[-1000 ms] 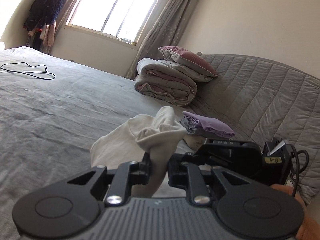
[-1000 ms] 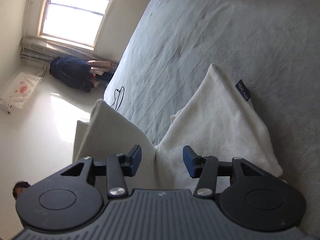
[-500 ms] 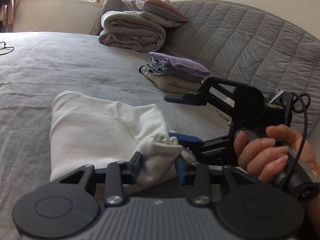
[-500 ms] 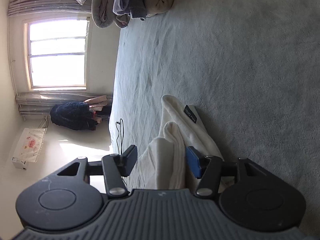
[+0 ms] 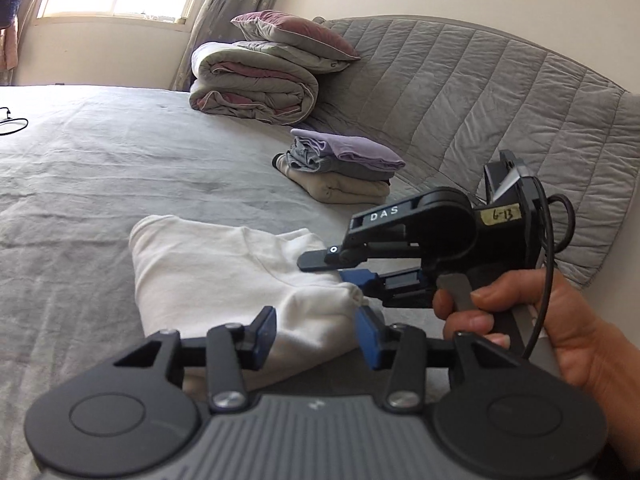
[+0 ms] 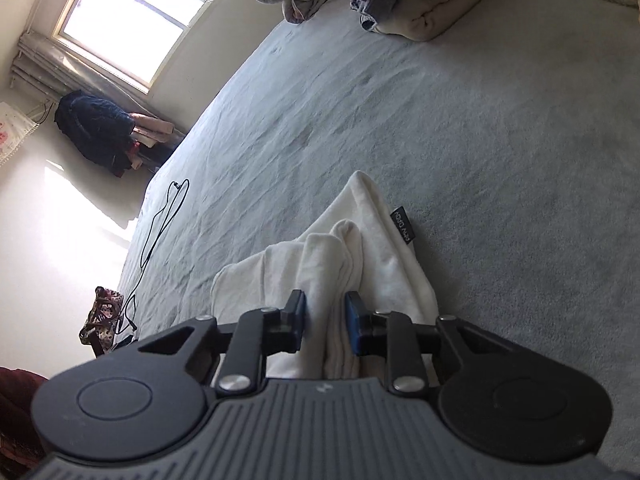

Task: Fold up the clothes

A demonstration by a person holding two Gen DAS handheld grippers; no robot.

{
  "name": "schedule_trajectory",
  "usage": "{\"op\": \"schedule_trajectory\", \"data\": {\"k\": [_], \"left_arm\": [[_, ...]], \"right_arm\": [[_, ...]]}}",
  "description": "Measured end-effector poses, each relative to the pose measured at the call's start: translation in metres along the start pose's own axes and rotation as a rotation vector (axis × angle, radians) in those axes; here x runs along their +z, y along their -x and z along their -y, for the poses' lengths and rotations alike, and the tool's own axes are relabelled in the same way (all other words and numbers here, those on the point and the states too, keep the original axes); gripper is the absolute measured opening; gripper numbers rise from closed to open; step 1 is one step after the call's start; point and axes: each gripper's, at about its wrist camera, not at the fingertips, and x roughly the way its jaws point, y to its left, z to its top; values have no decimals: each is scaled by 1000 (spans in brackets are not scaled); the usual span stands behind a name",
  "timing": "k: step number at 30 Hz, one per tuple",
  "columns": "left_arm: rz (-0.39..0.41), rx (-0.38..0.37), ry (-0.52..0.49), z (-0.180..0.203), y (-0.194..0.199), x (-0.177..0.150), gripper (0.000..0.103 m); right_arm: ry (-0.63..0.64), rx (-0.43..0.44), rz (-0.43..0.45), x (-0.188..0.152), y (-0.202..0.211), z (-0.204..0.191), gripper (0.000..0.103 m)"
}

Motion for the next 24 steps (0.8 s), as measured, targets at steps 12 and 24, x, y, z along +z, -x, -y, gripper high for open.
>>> {"op": "schedule_trajectory", "data": {"k": [12,24], "left_arm": [[30,107,103,-35,-17,10,7],[-69,58,47,-31,-40,-1,6]], "right_arm": [[105,32,46,34,0,-22,22],[50,-78,12,33,-8,20,26]]}}
